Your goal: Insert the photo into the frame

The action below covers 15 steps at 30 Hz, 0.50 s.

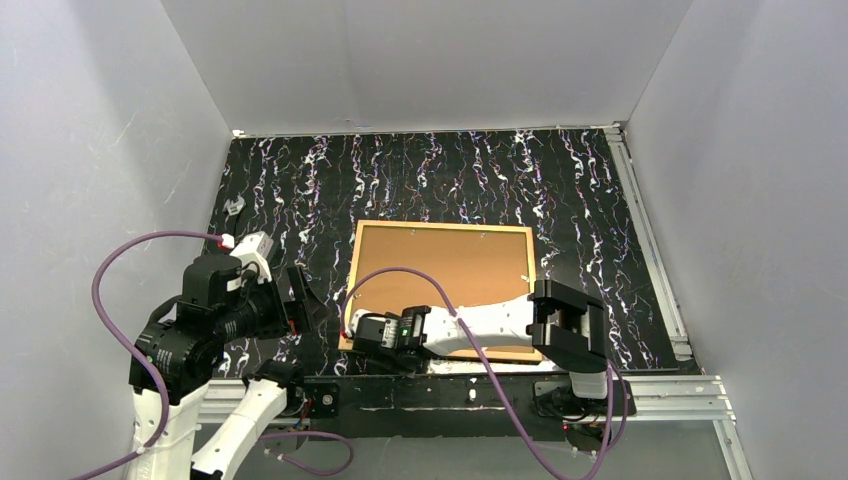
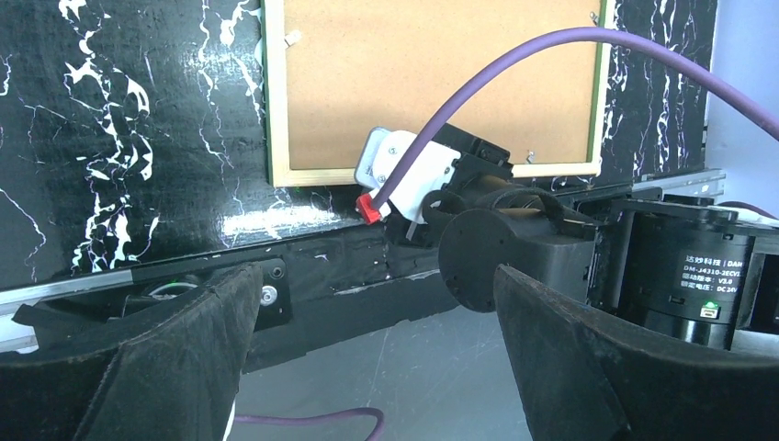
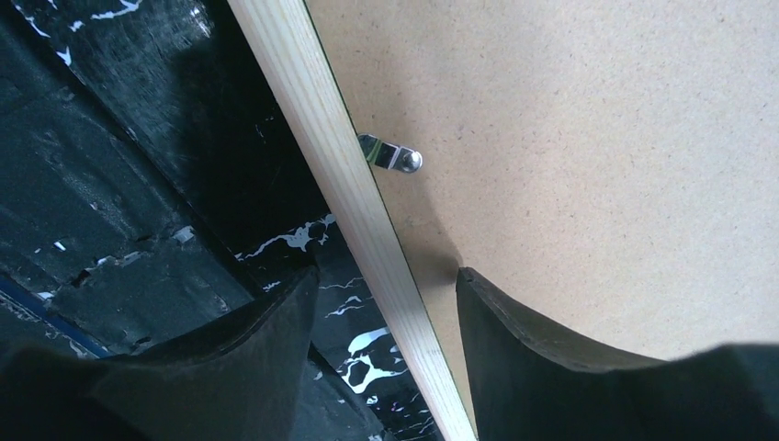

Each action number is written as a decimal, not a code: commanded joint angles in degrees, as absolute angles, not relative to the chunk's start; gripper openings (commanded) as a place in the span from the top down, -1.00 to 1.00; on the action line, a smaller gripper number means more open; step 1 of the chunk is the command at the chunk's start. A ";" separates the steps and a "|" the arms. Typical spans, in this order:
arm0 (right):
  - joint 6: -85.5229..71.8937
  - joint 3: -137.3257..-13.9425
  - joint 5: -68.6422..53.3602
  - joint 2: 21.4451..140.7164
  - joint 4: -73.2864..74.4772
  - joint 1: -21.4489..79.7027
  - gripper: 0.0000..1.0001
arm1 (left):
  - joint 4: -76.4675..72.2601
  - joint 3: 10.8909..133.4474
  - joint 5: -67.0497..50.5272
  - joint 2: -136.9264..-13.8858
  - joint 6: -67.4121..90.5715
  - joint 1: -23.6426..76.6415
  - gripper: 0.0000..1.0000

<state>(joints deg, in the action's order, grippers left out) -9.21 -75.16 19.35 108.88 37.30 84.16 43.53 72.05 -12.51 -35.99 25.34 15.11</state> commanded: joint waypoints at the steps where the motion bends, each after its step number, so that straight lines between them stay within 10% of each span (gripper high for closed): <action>1: -10.41 -73.83 17.46 105.94 34.90 83.30 -0.29 | 46.32 72.02 -13.86 -37.06 24.30 14.80 -0.96; 15: -8.57 -73.41 12.06 106.66 35.12 82.91 0.66 | 47.31 72.16 -13.61 -37.70 20.91 14.80 -0.96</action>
